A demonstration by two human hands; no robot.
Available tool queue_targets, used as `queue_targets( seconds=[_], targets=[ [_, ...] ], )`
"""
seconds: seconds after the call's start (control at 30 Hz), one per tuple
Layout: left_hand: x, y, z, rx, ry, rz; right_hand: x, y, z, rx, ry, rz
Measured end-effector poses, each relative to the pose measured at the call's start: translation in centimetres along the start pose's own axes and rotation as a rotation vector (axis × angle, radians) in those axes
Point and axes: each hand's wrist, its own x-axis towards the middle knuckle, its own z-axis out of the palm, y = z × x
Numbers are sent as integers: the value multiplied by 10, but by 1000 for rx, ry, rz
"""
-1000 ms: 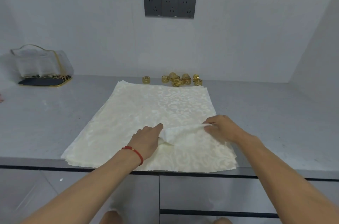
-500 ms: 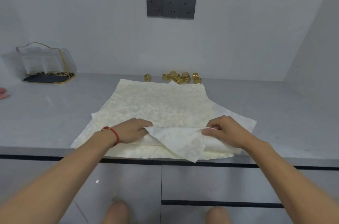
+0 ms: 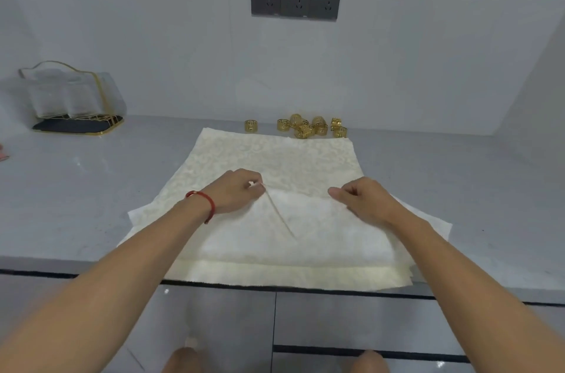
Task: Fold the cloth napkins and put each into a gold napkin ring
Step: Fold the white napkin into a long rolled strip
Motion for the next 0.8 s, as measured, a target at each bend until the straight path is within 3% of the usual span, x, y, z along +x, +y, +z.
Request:
queue_targets(
  seconds=[0.07,0.17,0.23,0.4,0.57,0.7,0.8],
  targets=[
    [31,-11,6,39,18,-74,26,9,2,10,55,47],
    [77,-27,17,164,66,-159,57,22,2,219,-35,115],
    [99,-35,23,308,106,-197,72,27,4,243,-82,54],
    [138,-51,30,543,209,-167,113,42,19,-119,-30,-108],
    [164,-63,33,598,237,-143,155,42,27,-170,222,43],
    [182,-64,33,626,260,-187,178,32,32,-281,315,190],
    [187,-63,38,687,316,-275,180,24,42,-498,397,63]
  ],
)
